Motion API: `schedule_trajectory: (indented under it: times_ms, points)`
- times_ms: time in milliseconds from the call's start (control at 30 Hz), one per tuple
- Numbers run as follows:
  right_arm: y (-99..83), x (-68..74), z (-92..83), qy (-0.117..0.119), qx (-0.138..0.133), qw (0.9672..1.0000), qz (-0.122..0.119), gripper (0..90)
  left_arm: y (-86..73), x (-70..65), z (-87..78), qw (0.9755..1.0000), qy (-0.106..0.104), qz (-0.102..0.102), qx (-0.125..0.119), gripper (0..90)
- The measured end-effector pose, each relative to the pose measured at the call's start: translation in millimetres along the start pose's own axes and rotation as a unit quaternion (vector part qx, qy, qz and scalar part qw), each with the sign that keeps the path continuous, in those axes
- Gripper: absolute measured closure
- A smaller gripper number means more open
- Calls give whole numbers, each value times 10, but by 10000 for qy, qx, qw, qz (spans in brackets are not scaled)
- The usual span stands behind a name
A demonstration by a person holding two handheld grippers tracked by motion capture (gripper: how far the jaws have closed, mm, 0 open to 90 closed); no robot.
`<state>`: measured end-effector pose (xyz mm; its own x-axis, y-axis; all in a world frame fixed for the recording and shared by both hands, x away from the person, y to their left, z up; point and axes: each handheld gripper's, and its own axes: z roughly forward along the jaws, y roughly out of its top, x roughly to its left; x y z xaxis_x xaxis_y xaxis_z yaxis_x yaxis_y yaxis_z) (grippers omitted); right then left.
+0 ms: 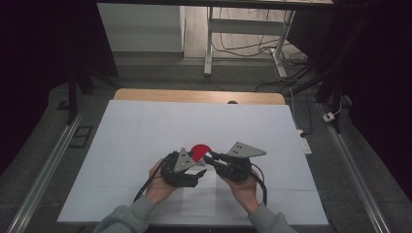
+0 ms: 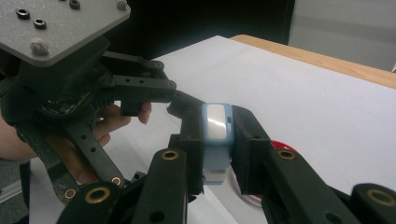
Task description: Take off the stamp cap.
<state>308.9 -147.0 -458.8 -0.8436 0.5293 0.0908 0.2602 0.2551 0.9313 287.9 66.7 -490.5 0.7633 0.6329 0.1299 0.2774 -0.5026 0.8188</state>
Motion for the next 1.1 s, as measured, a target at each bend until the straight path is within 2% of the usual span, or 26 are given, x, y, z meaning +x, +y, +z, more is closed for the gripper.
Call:
schedule_trajectory:
  times_ms: [267,633,1100]
  points:
    - [-9,-1,10,5,-7,10000,-9,747,10,-28,31,9999,67,84,5,319]
    - [-14,-2,4,-12,-61,10000,41,747,23,-35,59,9997,218,92,-38,416]
    - [-17,-12,-12,-55,-156,9998,63,747,30,-58,88,9996,220,160,-80,513]
